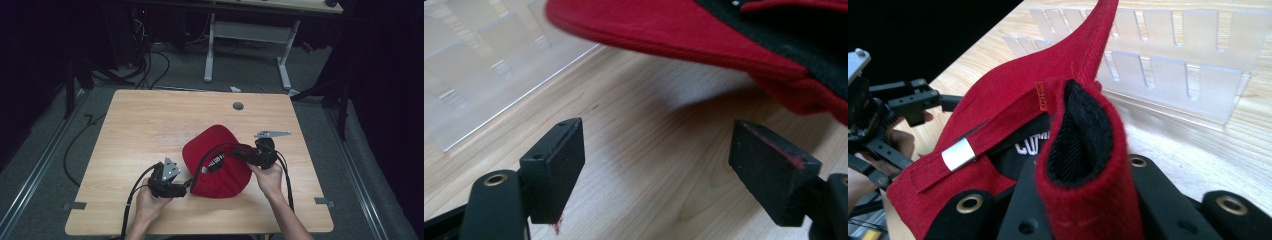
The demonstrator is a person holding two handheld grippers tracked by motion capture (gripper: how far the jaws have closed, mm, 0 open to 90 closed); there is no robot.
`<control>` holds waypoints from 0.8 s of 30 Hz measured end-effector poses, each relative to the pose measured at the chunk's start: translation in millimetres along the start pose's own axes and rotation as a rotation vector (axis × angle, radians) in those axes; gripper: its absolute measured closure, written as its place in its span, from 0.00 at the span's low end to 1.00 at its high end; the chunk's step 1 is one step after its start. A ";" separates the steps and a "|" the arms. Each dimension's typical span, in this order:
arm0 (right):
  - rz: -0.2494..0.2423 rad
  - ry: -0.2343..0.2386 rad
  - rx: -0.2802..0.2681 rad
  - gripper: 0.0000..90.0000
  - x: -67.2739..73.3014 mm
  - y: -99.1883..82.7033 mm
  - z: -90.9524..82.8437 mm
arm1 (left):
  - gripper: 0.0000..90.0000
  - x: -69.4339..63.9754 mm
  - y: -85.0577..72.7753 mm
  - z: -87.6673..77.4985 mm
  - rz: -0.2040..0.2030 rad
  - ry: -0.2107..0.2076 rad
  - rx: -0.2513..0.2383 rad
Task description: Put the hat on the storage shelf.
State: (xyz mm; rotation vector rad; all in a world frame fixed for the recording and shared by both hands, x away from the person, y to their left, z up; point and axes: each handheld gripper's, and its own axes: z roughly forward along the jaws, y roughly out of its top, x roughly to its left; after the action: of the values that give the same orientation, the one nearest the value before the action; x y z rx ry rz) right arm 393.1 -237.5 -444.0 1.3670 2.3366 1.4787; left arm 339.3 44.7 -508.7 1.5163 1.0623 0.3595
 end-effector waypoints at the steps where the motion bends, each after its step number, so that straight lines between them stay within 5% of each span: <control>1: 0.007 0.004 0.004 0.94 -0.5 0.4 2.0 | 0.25 -1.9 0.4 0.8 -0.003 -0.004 -0.007; 10: 0.010 -0.018 0.032 0.94 1.3 0.3 9.6 | 0.23 -4.6 2.0 -1.2 0.009 -0.007 -0.030; 24: -0.055 -0.094 0.104 0.93 10.5 -1.8 13.0 | 0.20 -10.6 6.6 -4.4 0.104 -0.015 -0.064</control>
State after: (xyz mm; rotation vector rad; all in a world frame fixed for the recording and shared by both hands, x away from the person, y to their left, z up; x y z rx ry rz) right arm 391.7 -221.3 -448.4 1.3511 2.4026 1.2662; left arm 333.0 39.9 -498.1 1.5184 0.9542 0.4495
